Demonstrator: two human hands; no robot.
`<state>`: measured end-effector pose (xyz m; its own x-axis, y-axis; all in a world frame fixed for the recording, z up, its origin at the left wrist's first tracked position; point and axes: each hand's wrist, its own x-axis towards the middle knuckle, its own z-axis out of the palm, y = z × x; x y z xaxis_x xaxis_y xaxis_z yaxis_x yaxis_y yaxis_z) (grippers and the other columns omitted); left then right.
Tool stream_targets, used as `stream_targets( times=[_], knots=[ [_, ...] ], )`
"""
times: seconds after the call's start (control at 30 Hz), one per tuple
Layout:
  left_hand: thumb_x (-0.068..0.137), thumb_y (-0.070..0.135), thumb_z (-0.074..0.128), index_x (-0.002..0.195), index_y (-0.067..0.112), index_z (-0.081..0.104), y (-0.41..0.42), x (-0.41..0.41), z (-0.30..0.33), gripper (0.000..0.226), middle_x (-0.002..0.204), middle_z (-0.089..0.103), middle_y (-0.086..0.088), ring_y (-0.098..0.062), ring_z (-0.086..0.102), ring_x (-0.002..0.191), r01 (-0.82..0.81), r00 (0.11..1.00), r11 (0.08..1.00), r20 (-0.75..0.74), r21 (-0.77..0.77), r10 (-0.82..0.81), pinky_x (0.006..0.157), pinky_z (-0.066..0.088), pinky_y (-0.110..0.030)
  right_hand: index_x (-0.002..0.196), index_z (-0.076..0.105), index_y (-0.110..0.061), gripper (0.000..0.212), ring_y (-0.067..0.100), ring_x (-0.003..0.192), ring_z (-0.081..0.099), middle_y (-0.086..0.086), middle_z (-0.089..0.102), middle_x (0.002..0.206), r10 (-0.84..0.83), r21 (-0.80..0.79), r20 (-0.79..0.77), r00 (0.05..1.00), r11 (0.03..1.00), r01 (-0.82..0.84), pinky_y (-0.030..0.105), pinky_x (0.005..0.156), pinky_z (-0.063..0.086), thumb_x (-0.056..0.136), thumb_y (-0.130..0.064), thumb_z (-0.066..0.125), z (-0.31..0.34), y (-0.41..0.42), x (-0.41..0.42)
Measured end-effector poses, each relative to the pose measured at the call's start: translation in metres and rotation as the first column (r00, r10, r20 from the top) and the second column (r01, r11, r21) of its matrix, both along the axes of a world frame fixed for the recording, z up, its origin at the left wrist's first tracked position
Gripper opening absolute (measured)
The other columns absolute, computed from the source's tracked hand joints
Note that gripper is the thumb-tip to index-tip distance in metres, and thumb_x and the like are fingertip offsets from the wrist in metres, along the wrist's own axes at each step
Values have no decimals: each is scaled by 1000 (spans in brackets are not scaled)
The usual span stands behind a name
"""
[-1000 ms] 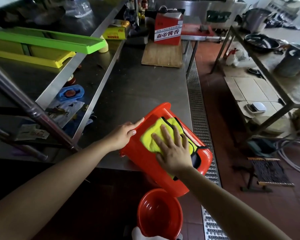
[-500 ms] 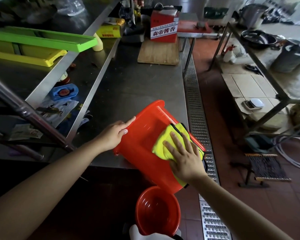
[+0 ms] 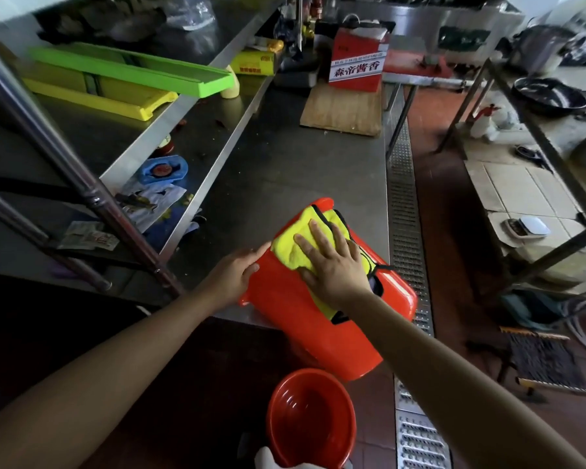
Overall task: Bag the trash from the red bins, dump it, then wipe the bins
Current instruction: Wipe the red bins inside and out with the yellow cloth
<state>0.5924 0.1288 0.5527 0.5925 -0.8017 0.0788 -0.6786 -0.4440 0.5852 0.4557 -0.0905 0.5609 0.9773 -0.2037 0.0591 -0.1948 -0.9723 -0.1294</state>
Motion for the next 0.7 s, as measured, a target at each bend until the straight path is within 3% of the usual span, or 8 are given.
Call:
stream_targets(
  times=[0.13,0.2,0.33,0.43,0.53,0.7],
  knots=[
    [99,22,49,147,42,29,-1,-3,7,55,135,44,2,-14,52,114,-29,996,1000,85,5,28,94,45,-29,156,10,-50,70,31,155,4,-9,2,169,25,-37,44,999,999,-23,59,114,29,92,-68,32,-11,-6,-22],
    [92,16,54,141,34,38,-11,-8,16,54,138,37,5,-16,49,120,-43,979,999,197,-27,48,96,46,-32,156,12,-49,73,32,155,7,-9,2,169,14,-51,81,997,999,-10,57,110,33,90,-66,38,-23,-8,-49],
    [95,21,58,140,17,51,-68,-8,45,46,125,49,-7,-27,54,109,-40,941,998,333,-41,51,93,49,-38,157,14,-47,78,34,154,8,-7,2,169,39,-66,104,994,997,-32,58,110,34,87,-61,48,-31,2,-77],
    [97,14,56,133,10,60,-102,3,61,36,116,54,-13,-33,59,100,-42,947,999,321,35,29,89,49,-38,157,17,-45,79,36,154,9,-5,5,169,69,-67,115,991,996,-61,59,111,33,87,-58,51,-35,9,-92],
    [100,17,54,137,12,57,-109,8,62,37,120,54,-10,-25,58,107,-120,973,991,204,56,106,94,45,-31,156,21,-46,80,35,154,10,-6,7,169,47,-58,108,993,997,-41,57,111,33,85,-57,55,-42,-2,-120],
    [99,24,56,139,20,55,-106,8,57,40,124,53,-5,-18,56,111,-219,972,975,95,43,214,89,43,-24,155,29,-44,78,34,154,12,-5,12,168,96,-76,119,988,993,-87,56,110,32,84,-51,59,-54,-24,-158]
  ],
)
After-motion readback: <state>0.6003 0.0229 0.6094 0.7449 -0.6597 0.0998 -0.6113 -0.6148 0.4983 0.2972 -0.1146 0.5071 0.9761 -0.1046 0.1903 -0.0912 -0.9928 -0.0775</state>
